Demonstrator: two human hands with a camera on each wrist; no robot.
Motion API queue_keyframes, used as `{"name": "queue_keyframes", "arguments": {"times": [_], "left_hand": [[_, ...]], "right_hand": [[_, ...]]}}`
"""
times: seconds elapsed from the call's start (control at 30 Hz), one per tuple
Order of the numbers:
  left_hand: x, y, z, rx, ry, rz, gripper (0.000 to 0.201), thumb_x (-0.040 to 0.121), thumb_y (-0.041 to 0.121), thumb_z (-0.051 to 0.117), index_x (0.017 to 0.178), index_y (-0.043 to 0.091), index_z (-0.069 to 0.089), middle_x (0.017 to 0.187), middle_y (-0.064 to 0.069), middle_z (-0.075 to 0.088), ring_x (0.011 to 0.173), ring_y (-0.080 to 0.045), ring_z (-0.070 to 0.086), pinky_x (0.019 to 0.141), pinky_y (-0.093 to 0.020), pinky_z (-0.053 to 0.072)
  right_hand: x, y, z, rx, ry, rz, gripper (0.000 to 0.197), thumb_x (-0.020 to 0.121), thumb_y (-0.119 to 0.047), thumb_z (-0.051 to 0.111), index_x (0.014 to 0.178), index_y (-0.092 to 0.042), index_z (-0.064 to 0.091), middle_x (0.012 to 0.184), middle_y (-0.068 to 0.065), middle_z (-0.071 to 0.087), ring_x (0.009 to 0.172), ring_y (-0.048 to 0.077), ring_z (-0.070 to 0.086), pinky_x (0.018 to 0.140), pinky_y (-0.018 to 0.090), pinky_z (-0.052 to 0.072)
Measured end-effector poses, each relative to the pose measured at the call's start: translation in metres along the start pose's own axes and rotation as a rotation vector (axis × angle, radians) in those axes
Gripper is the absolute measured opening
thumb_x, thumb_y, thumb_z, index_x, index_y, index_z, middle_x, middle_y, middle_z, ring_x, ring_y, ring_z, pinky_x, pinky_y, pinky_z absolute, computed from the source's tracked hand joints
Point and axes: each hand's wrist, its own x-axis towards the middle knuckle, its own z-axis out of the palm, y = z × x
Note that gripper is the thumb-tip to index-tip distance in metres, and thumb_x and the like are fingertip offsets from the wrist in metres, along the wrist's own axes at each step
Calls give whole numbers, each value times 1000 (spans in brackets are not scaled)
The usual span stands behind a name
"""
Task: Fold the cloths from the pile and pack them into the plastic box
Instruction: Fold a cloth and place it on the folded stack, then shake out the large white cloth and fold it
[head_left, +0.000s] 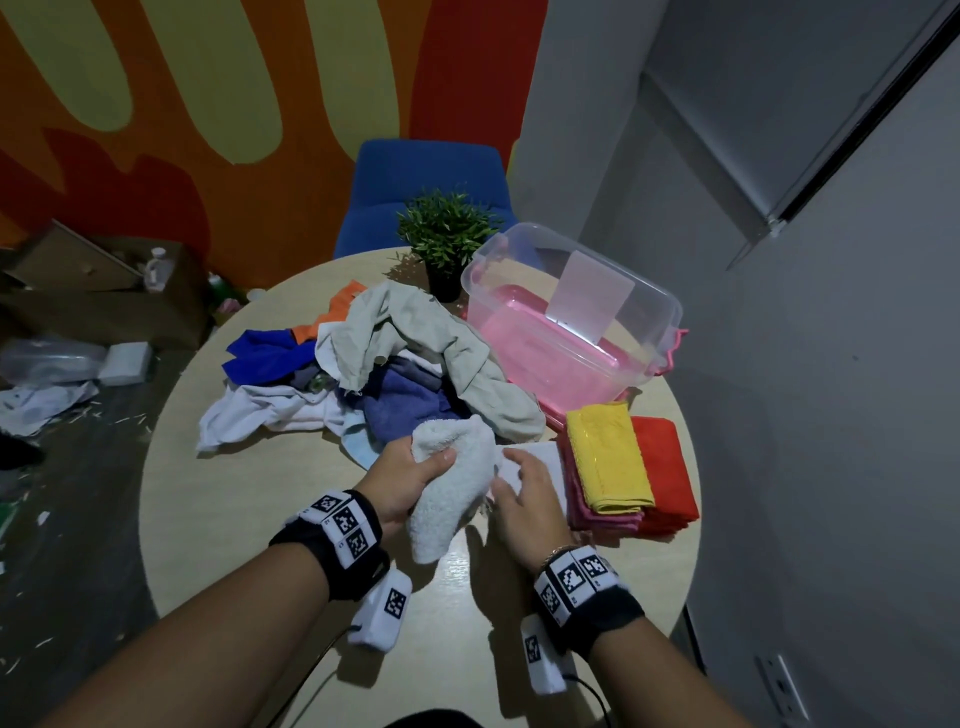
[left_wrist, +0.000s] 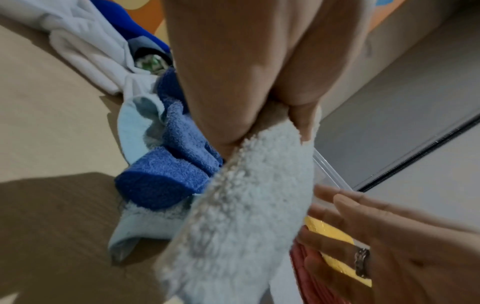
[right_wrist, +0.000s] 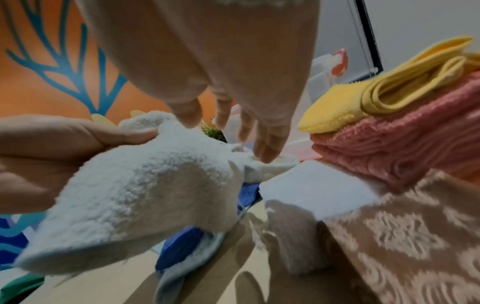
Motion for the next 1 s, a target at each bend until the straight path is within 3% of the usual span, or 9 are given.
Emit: {"name": "queue_keyframes", "arguments": {"times": [0.1, 0.17, 0.27, 0.47, 0.63, 0.73, 0.8, 0.9, 1.0], "left_hand": [[-1, 2, 6, -118, -65, -70, 33, 97, 2, 55, 130, 0, 59, 124, -23, 67, 118, -40, 62, 99, -49, 52], [-3, 6, 12, -174, -133, -98, 35, 97, 2, 55, 132, -2, 56, 127, -25, 64, 120, -41, 61, 97, -47, 54], [1, 7, 24, -266, -182, -115, 44, 93, 6, 61, 135, -4, 54, 131, -27, 61, 123, -41, 58, 100, -47, 53], [13, 4, 35, -263, -177, -133, 43, 93, 3, 57, 135, -4, 54, 133, -27, 60, 122, -39, 59, 100, -44, 53], [20, 3, 38, -223, -149, -145, 46, 92, 4, 60, 137, -4, 52, 136, -28, 57, 127, -43, 55, 110, -53, 42], [24, 5, 49, -216, -152, -161, 40, 96, 2, 56, 135, -4, 53, 133, -27, 60, 125, -41, 57, 106, -49, 47], [33, 6, 56, -193, -159, -171, 34, 99, 2, 52, 133, -2, 56, 130, -23, 63, 122, -38, 60, 105, -48, 49], [56, -9, 61, -45, -58, -216, 30, 99, 8, 58, 128, 1, 60, 122, -20, 69, 112, -36, 66, 99, -51, 52], [73, -43, 57, 182, 125, -300, 28, 94, 12, 67, 118, -3, 64, 111, -21, 72, 97, -35, 70, 91, -56, 55]], "right_hand": [[-7, 6, 7, 65, -107, 20, 53, 102, -28, 50, 151, -16, 34, 152, 1, 38, 131, 7, 38, 108, 21, 28], [-8, 11, 7, 145, -78, 43, 59, 102, -37, 49, 154, -20, 28, 154, -2, 35, 137, 9, 36, 114, 27, 28], [-7, 15, -3, 294, 1, 91, 56, 100, -49, 46, 150, -29, 34, 150, -8, 42, 135, 8, 42, 116, 37, 34], [3, 16, -20, 411, 109, 165, 32, 103, -37, 46, 134, -29, 48, 137, -9, 52, 130, 12, 48, 113, 39, 38], [4, 21, -26, 274, 205, 35, 31, 100, -19, 53, 128, -29, 47, 145, -5, 42, 129, 3, 38, 108, 19, 35], [4, 25, -32, 328, 299, -7, 32, 99, -17, 54, 120, -40, 49, 135, -6, 50, 125, 7, 48, 107, 37, 45], [5, 25, -43, 351, 382, 2, 30, 99, -17, 55, 122, -36, 51, 129, -7, 55, 120, 1, 51, 103, 37, 47], [5, 29, -61, 297, 459, -19, 29, 97, -15, 56, 122, -30, 54, 126, -11, 55, 119, 9, 53, 101, 38, 46], [7, 40, -78, 62, 496, -29, 29, 93, -12, 60, 121, -24, 59, 131, -7, 52, 127, 18, 45, 107, 40, 38]]}}
